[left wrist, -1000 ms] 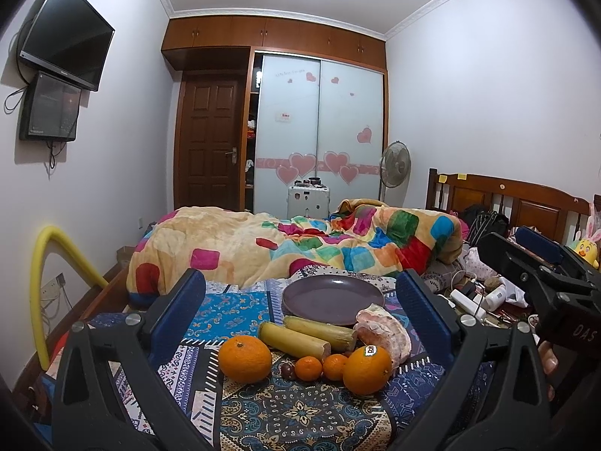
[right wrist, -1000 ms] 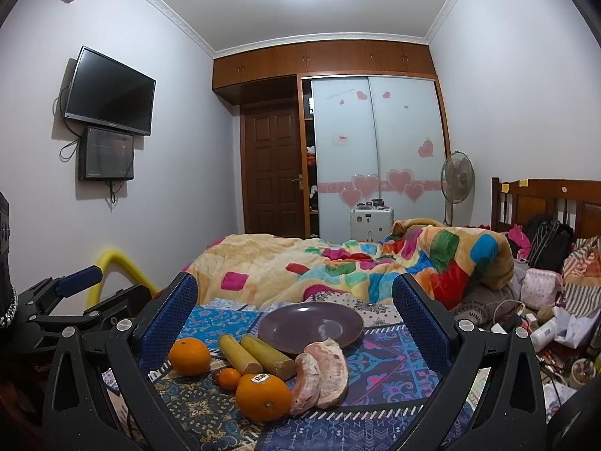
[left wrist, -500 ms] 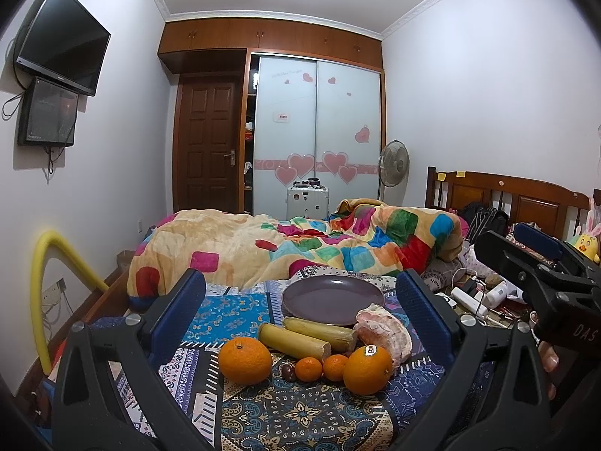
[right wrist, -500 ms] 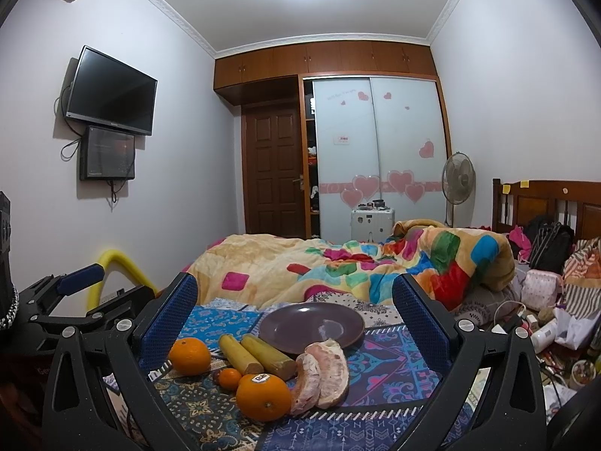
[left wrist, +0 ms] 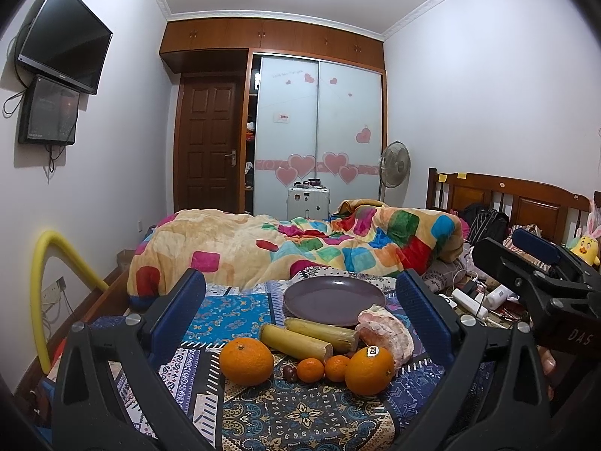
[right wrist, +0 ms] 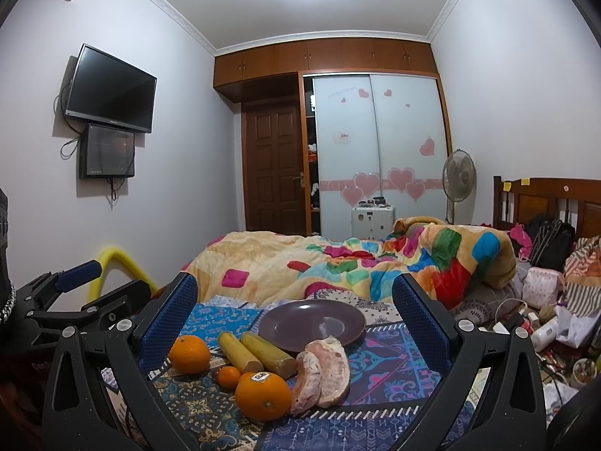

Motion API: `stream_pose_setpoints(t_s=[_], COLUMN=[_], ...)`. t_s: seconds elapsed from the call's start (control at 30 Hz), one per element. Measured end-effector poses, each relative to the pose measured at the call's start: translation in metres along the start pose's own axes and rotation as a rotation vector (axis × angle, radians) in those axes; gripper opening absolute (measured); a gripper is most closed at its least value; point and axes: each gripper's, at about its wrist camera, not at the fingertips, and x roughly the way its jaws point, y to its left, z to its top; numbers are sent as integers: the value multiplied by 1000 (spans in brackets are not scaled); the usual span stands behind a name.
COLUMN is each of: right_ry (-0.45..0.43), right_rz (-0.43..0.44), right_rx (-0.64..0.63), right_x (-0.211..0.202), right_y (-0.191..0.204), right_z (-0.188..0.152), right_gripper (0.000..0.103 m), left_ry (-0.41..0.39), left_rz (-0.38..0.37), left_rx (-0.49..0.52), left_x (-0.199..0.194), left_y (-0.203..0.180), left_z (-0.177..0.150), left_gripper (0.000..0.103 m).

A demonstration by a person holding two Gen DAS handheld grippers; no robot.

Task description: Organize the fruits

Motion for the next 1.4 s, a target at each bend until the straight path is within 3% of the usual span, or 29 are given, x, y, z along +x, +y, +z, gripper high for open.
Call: stream_pose_setpoints(t_s=[0.27,0.4,0.77,0.9,1.2,1.3,1.4], right_ry=[6,42,300,370,474,478,475], right_rz=[0,-1,54,99,134,125,129], right_rx=[-6,-15,-11,4,-1,-21,-37], right_x=[2,14,59,69,91,94,94], right_y=[1,1,-4,-1,7,10,9], right_z=[-2,-14,-74,-88,-105,-106,-103], right_gripper=[103,103,103,103,85,83,73], left_ry=[4,46,239,297,382,419,448], left_rz=[15,23,50,60,21,12,9], left_rx=[3,4,-43,-48,-74,-80,-75], left_x=[3,13,47,58,82,93,104], left_y=[7,14,43,51,69,73,75], left_z=[-4,-12,-58,-72,-84,-87,-89], left_gripper=[103,103,103,93,91,91,91])
